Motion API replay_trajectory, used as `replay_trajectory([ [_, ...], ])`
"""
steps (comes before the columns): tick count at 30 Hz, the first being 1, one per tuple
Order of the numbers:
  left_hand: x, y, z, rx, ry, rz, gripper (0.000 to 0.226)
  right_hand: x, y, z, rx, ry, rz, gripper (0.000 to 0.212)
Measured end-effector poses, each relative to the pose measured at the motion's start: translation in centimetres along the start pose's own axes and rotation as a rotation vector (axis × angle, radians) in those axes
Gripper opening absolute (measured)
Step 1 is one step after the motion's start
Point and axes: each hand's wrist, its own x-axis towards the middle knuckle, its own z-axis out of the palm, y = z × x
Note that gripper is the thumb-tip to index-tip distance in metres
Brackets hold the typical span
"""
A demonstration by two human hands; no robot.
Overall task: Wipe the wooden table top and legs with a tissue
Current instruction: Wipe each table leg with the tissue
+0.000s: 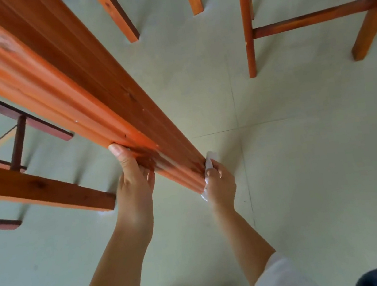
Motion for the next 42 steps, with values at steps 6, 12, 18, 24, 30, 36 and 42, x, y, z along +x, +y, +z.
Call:
replay_trajectory([
  [6,0.0,0.0,0.3,-0.015,0.034,0.007,0.043,1.1,2.8,-0.6,-0.132,-0.038,-0.035,0.02],
  [12,0.2,-0.4,0.3,0.002,0.05,0.028,0.044,4.6,3.5,-3.7,-0.289,-0.181,0.322,0.029],
  [18,0.1,-0.3,0.2,-0.019,-0.001,0.015,0.065,4.8,5.2,-3.9,-0.353,-0.178,0.359,0.023],
  [24,0.3,-0.5,0.0,0.018,0.036,-0.012,0.047,3.5,5.9,-2.1,0.27,-0.13,0.558,0.023],
  [30,0.7,-0.9,-0.5,0.027,0.002,-0.004,0.049,1.3,6.4,0.2,0.607,-0.492,0.367,0.034],
  [36,0.6,-0.8,-0.5,0.029,-0.013,0.004,0.045,0.7,6.1,0.6,0.652,-0.391,0.449,0.032],
  [42,0.7,-0.7,-0.6,0.055,-0.028,0.015,0.052,-0.2,5.3,0.1,0.669,-0.453,0.334,0.03],
])
